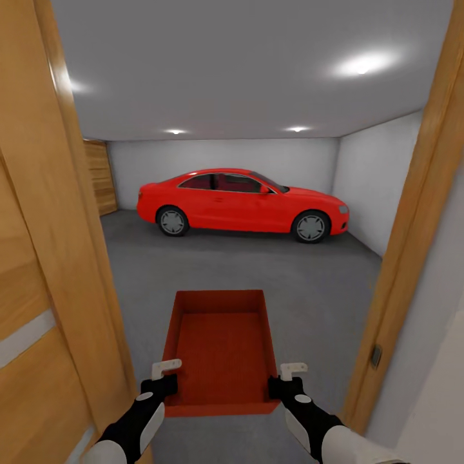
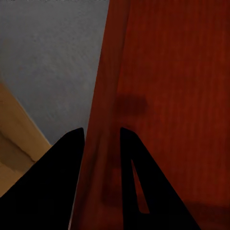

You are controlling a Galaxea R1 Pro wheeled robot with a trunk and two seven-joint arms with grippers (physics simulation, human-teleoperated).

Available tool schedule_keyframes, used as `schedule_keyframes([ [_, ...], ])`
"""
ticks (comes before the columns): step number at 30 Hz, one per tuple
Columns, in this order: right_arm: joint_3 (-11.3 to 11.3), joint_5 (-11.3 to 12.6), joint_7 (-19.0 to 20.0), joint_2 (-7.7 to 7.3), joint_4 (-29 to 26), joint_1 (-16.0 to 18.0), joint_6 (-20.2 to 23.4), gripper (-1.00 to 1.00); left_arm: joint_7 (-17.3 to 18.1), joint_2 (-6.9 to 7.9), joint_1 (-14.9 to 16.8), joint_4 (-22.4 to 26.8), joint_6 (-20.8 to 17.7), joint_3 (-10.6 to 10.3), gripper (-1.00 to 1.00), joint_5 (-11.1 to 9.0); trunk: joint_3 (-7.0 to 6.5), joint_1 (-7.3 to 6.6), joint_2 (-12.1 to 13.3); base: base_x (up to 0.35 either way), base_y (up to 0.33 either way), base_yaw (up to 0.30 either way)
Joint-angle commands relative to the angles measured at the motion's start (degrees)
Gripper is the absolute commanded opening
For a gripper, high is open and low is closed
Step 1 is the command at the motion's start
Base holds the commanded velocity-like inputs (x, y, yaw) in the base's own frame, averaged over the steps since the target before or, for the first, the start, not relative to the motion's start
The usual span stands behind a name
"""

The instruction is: Move the two storage containers from the living room to the garage. In the garage, place one container on the floor and stack the other container on top of it (either order is fine).

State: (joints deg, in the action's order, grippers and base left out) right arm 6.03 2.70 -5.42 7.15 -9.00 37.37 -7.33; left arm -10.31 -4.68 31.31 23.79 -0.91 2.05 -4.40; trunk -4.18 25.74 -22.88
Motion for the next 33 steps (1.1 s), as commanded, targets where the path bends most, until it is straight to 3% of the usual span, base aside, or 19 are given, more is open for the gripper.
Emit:
schedule_keyframes([
  [1, -0.49, 0.55, -0.47, -0.56, 0.23, 0.02, -0.23, -1.00, -0.35, 0.81, 0.03, 0.46, 0.74, 0.94, -1.00, 0.53, 0.02, 0.04, -0.04, 0.220, 0.187, -0.006],
  [11, -0.49, 0.54, -0.47, -0.56, 0.21, 0.02, -0.23, -1.00, -0.36, 0.81, 0.05, 0.47, 0.74, 0.94, -1.00, 0.53, 0.02, 0.04, -0.04, 0.193, 0.161, -0.015],
  [33, -0.49, 0.55, -0.47, -0.56, 0.21, 0.01, -0.23, -1.00, -0.41, 0.81, 0.05, 0.47, 0.74, 0.94, -1.00, 0.61, 0.02, 0.04, -0.04, 0.007, 0.005, -0.221],
])
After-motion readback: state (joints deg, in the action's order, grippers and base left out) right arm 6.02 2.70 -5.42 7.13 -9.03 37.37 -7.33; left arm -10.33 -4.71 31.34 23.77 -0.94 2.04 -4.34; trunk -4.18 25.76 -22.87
